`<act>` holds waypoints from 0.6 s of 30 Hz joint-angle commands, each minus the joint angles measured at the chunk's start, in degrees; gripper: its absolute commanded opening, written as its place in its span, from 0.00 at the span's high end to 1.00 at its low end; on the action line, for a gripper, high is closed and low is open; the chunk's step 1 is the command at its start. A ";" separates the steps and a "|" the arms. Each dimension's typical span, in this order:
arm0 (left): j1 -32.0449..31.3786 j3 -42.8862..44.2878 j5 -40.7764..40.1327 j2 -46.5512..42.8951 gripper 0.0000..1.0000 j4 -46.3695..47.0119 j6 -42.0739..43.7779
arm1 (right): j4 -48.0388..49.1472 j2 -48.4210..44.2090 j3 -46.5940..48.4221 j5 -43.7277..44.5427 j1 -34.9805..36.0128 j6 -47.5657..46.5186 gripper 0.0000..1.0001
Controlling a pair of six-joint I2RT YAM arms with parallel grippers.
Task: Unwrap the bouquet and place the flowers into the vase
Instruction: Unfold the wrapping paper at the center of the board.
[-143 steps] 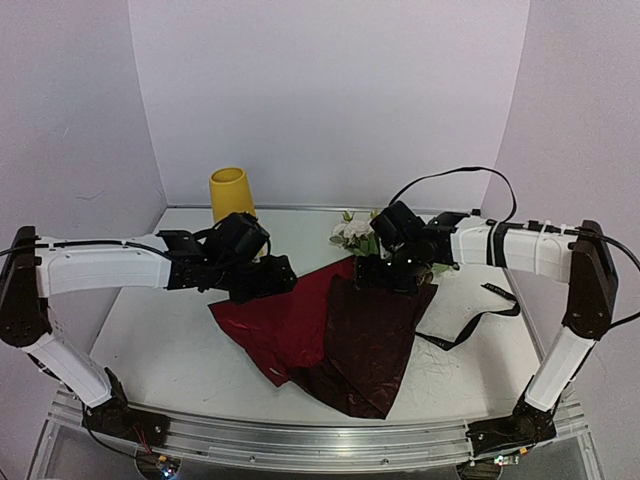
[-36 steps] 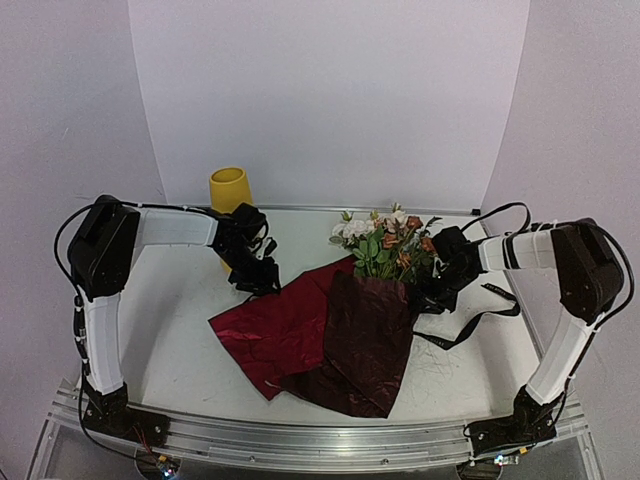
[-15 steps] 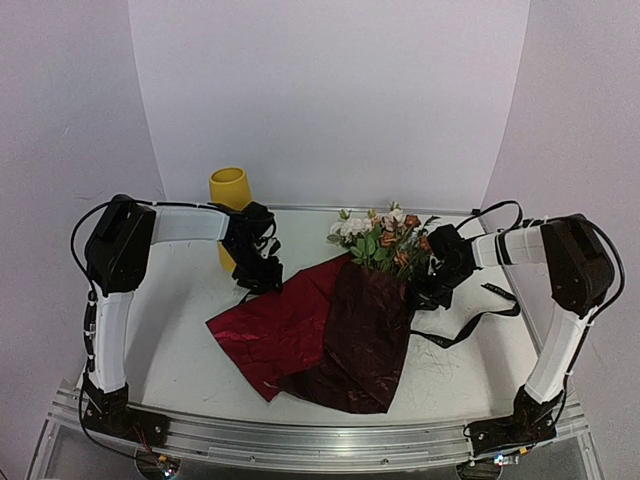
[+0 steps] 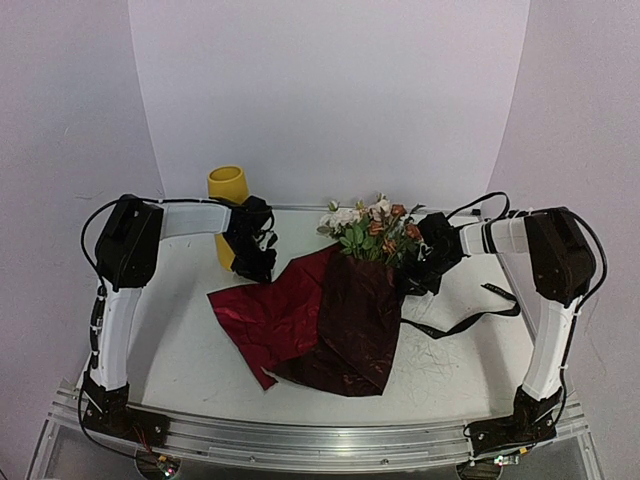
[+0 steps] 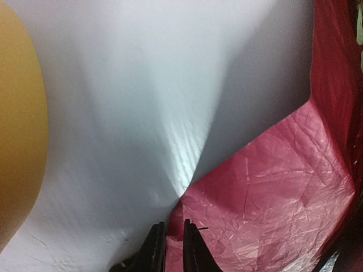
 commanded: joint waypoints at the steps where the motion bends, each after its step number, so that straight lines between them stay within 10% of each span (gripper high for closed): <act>1: 2.90 4.13 -1.11 0.35 0.91 -0.44 0.30 | -2.00 2.12 4.50 -0.67 -0.16 0.92 0.81; 9: 3.07 4.53 -2.18 -1.88 0.93 -0.51 1.72 | -3.17 1.08 6.67 1.99 -0.19 0.57 0.62; 18: 3.06 0.00 3.43 -6.44 0.70 -0.22 2.22 | -7.78 -3.94 6.64 5.93 0.96 -1.73 0.43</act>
